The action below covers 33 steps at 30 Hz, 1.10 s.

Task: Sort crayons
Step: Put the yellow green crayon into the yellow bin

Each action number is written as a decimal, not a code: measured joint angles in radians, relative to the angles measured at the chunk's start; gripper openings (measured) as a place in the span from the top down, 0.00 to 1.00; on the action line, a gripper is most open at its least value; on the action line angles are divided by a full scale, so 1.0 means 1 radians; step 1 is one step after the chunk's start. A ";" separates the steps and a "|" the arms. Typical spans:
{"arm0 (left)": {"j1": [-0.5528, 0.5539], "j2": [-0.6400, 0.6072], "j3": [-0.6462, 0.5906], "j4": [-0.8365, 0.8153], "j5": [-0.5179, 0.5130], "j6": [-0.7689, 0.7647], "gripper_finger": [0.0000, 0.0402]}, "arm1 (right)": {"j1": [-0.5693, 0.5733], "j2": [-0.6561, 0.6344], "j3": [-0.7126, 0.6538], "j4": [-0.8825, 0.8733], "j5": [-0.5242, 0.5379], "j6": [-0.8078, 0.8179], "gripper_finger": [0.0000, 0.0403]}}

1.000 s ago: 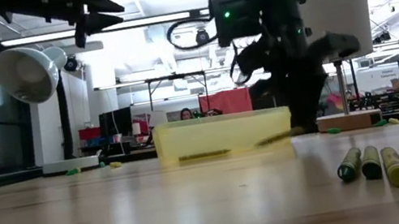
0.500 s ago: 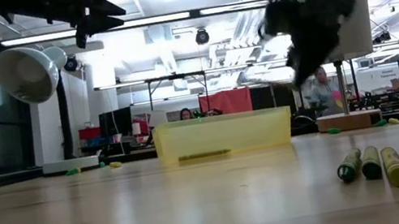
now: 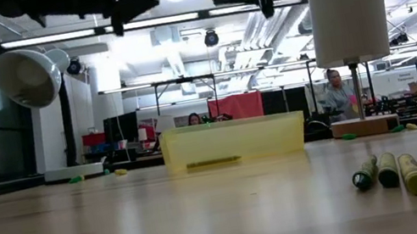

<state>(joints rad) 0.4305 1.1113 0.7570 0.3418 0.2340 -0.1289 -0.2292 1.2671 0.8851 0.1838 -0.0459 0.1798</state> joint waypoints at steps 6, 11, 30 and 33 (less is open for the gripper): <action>-0.079 0.045 0.001 0.150 -0.034 0.000 0.61 | -0.008 0.026 0.076 0.001 0.005 -0.030 1.00; -0.122 0.075 0.001 0.202 -0.038 -0.015 0.51 | 0.001 0.081 0.130 0.000 0.003 -0.031 1.00; -0.169 0.092 0.001 0.315 -0.115 0.021 0.39 | 0.039 0.181 0.215 0.080 0.015 -0.075 1.00; -0.179 0.092 0.001 0.316 -0.113 0.049 0.39 | 0.046 0.181 0.215 0.077 0.015 -0.075 1.00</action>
<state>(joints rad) 0.2519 1.2034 0.7578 0.6575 0.1207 -0.0799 -0.1828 1.4483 1.0996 0.2610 -0.0314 0.1051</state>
